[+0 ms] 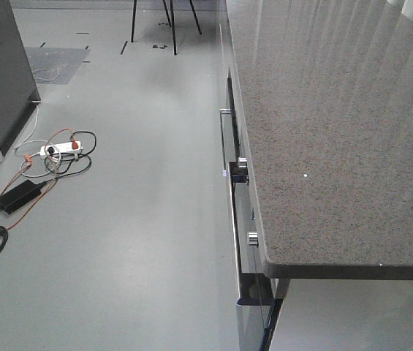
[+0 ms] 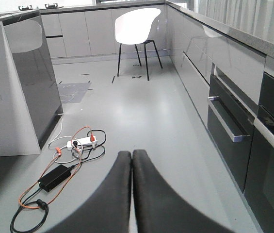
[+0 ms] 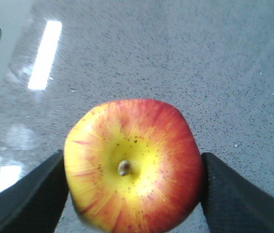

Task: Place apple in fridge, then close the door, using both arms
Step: 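Lift the apple off the countertop with the right gripper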

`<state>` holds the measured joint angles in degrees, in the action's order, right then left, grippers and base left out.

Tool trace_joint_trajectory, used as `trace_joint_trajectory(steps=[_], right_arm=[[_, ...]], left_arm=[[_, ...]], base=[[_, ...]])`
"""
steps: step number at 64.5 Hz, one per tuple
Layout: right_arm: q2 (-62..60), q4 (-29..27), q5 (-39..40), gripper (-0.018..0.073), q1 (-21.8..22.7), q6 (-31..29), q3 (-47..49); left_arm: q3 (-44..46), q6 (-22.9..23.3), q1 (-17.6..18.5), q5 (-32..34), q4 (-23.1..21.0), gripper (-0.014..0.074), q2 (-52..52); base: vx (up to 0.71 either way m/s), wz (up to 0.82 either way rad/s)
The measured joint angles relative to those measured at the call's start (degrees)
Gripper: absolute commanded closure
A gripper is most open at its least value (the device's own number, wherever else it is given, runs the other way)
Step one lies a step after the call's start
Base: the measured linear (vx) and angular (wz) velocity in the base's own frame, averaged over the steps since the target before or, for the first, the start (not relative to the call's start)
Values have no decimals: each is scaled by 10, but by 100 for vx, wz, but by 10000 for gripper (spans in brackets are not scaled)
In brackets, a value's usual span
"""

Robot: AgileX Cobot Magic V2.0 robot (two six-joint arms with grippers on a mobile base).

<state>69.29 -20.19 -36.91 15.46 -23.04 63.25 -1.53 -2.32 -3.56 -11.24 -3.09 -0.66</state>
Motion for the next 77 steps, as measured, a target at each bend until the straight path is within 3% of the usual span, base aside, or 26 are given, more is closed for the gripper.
trace_joint_trajectory(steps=[27,39,77], right_arm=[[-186,-53,30,336,0,-11,-179],[-231,-51,22,334,0,-9,-230],[-302,-44,-13,334,0,-9,-239]], left_arm=[[0,0,0,0,0,602,0],[0,0,0,0,0,602,0],[0,0,0,0,0,602,0]], base=[[0,0],[0,0],[0,0]])
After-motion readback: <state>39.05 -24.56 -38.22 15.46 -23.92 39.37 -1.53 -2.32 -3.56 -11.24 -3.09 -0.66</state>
